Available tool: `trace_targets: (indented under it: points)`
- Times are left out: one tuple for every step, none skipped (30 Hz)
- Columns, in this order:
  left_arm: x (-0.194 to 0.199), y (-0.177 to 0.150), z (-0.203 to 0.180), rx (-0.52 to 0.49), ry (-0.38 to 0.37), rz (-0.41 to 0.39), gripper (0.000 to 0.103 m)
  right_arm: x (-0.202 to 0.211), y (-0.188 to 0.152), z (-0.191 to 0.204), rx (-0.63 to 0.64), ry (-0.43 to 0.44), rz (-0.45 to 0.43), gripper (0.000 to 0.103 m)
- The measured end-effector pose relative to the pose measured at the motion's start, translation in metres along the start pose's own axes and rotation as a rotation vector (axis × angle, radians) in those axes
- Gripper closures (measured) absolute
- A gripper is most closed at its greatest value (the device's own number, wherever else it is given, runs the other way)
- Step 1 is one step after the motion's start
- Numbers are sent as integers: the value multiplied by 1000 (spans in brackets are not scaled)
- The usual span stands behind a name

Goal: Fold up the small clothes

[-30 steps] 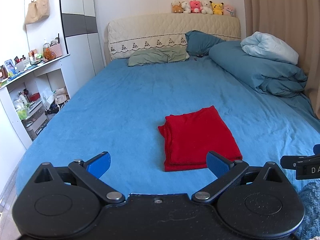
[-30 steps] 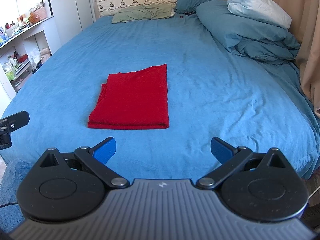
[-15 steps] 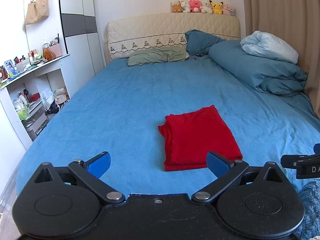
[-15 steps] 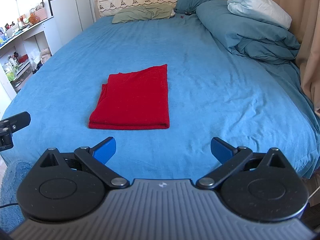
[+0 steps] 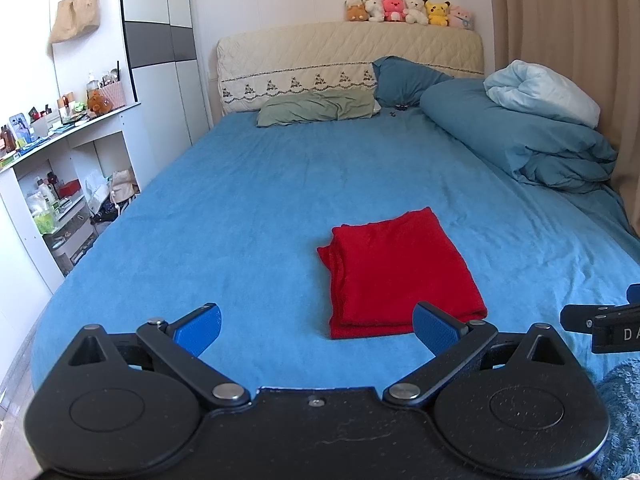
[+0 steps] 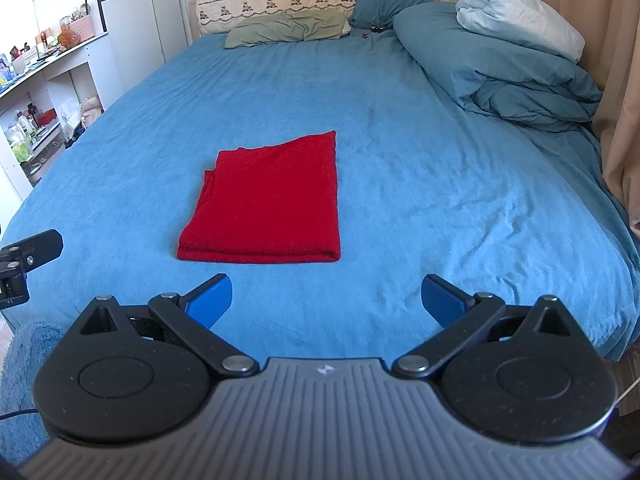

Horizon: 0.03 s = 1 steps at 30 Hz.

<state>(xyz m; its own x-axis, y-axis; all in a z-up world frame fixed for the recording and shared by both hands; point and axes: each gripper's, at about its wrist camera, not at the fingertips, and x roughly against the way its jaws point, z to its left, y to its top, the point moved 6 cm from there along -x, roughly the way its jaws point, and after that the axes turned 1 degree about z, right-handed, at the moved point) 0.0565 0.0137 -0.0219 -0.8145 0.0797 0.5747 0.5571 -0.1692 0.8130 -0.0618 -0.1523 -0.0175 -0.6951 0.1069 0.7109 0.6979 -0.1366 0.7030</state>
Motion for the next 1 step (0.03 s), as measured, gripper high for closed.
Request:
trace_targets:
  points:
    - [-1, 0, 0, 0, 0, -1, 0, -1, 1, 1, 0, 2, 0, 0]
